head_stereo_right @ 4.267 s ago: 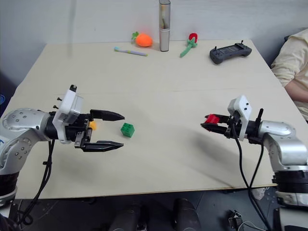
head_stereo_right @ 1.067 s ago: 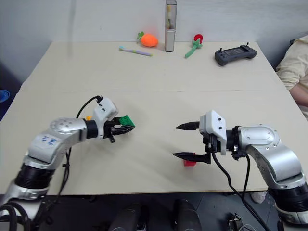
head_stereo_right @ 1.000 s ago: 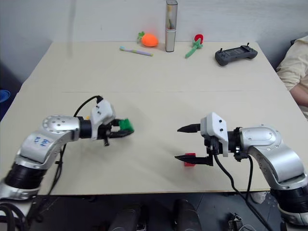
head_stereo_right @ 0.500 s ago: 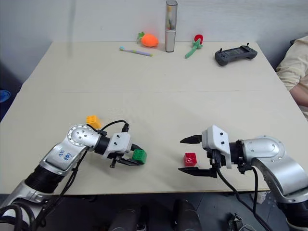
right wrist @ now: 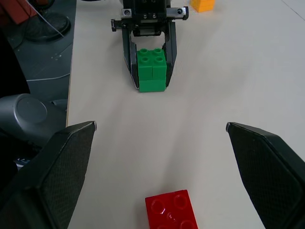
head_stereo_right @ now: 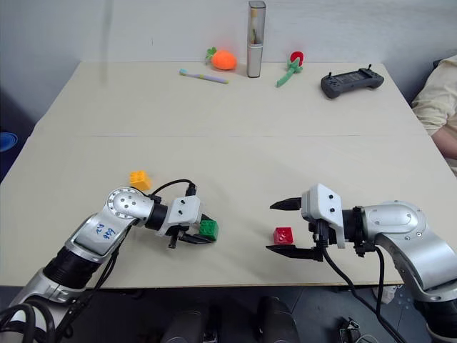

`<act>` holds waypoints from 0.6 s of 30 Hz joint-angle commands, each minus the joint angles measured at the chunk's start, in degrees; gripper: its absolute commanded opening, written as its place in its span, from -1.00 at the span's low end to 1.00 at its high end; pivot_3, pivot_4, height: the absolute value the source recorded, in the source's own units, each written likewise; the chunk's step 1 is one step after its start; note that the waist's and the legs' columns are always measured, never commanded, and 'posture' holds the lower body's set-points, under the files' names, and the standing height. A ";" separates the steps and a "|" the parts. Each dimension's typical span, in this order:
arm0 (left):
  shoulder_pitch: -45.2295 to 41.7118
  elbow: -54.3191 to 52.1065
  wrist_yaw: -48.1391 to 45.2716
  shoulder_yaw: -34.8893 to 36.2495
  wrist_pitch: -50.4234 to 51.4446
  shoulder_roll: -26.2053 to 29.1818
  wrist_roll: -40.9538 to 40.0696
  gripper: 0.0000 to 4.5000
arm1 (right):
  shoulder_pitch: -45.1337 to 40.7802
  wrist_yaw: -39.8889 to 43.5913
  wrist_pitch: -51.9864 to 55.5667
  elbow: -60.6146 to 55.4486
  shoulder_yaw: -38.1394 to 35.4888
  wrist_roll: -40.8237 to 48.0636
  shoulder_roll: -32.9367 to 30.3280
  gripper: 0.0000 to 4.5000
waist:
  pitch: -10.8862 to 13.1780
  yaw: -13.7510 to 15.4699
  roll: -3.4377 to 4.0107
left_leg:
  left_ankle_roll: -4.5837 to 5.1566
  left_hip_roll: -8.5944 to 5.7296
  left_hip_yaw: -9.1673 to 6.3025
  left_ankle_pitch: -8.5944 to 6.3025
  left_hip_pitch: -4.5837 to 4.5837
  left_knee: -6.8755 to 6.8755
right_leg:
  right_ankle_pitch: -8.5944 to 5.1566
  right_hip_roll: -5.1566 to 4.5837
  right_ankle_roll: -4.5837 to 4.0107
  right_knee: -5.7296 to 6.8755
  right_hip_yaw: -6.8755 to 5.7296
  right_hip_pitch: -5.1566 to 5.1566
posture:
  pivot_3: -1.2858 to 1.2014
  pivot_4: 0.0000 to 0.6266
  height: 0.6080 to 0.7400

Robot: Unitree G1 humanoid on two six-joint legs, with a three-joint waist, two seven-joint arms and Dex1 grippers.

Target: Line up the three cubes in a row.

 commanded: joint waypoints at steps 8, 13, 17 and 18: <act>5.71 -7.16 0.60 9.30 7.44 4.16 -6.26 0.99 | -4.31 1.68 -1.35 1.35 1.18 -0.24 0.42 1.00 | 0.00 -0.26 0.00 | -0.01 0.03 -0.03 0.00 0.00 0.00 | 0.00 0.00 0.00 0.00 -0.02 0.00 | 0.03 -0.52 1.00; 16.52 -11.60 1.52 24.16 11.99 11.55 -11.66 0.99 | -8.20 3.48 -2.57 4.06 2.58 -0.39 1.33 1.00 | 0.00 -1.27 0.00 | -0.03 0.07 -0.07 0.00 0.00 -0.04 | -0.01 0.00 -0.02 -0.01 -0.03 -0.01 | 0.03 -0.52 1.00; 26.94 -11.18 5.70 37.22 13.86 13.51 -11.50 0.99 | -12.03 3.56 -1.86 6.06 2.83 0.86 2.88 1.00 | 0.00 -1.47 0.00 | -0.03 0.04 -0.16 0.00 0.00 -0.04 | -0.01 -0.07 -0.02 -0.13 -0.10 0.05 | 0.03 -0.52 1.00; 29.99 -10.71 7.66 41.22 14.23 13.23 -10.76 0.99 | -13.28 3.36 -1.52 6.67 2.98 1.07 3.56 1.00 | 0.01 -1.58 0.01 | -0.03 0.04 -0.18 -0.02 0.00 -0.05 | -0.01 -0.08 -0.02 -0.12 -0.10 0.06 | 0.03 -0.52 1.00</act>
